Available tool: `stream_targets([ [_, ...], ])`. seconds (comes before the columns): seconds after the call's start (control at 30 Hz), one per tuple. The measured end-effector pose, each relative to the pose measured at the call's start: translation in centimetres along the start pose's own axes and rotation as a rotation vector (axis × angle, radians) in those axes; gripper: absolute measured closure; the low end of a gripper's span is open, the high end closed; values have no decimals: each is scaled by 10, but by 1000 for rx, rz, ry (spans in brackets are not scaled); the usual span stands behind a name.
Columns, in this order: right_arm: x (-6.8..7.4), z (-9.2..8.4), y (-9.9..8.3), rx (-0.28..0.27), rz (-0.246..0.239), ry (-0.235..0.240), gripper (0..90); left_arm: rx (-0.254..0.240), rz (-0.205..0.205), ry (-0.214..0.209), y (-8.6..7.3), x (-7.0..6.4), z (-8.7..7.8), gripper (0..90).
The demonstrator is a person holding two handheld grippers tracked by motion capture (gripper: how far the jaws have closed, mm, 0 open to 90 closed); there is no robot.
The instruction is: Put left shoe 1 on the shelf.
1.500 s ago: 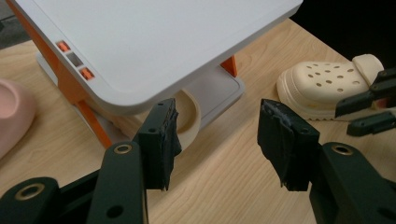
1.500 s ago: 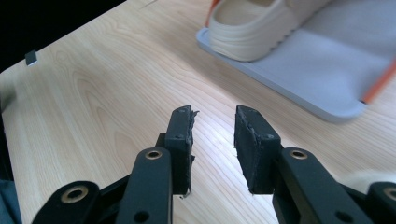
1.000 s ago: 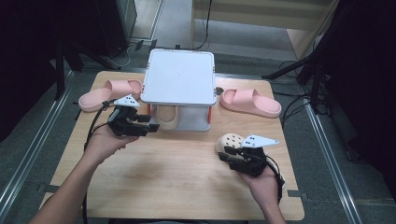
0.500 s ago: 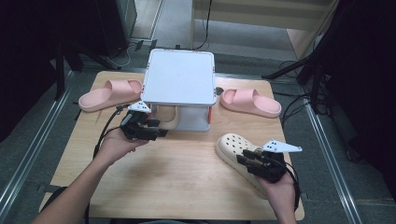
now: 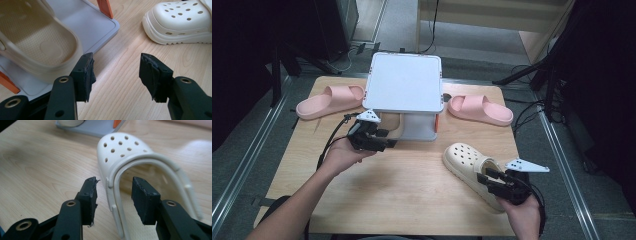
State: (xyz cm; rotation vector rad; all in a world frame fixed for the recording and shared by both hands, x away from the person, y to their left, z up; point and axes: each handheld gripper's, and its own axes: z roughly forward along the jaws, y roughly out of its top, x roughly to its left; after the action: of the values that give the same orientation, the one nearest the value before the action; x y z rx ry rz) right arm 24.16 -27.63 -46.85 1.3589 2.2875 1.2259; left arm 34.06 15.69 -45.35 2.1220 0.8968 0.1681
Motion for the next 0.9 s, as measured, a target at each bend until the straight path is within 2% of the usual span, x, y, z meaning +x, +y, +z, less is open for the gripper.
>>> stream_targets([
  [0.13, 0, 19, 2, 65, -9, 27, 623, -1, -2, 4, -2, -1, 0, 453],
  [0.2, 0, 27, 4, 85, -18, 35, 677, -1, -1, 8, -3, -1, -1, 453],
  [0.23, 1, 30, 6, 93, -25, 22, 741, -4, -4, 7, -4, -2, -2, 452],
  [0.27, 1, 31, 8, 101, -24, 14, 768, -4, -5, 7, -4, -2, -3, 451],
  [0.4, -1, 29, 17, 81, 9, 25, 779, -5, -8, 16, -8, -3, -7, 447],
  [0.47, 1, 30, 23, 67, 20, 57, 780, -24, -23, 16, -10, -3, -12, 447],
  [0.57, 9, 34, 31, 64, -9, 82, 780, -31, -45, 7, -13, -4, -16, 500],
  [0.67, 21, 43, 39, 59, -46, 130, 779, -42, -41, 4, -17, -8, -21, 532],
  [0.77, 36, 55, 47, 78, -90, 177, 779, -44, -43, 3, -20, -10, -24, 557],
  [0.9, 55, 69, 55, 98, -151, 214, 778, -41, -64, 0, -26, -12, -28, 588],
])
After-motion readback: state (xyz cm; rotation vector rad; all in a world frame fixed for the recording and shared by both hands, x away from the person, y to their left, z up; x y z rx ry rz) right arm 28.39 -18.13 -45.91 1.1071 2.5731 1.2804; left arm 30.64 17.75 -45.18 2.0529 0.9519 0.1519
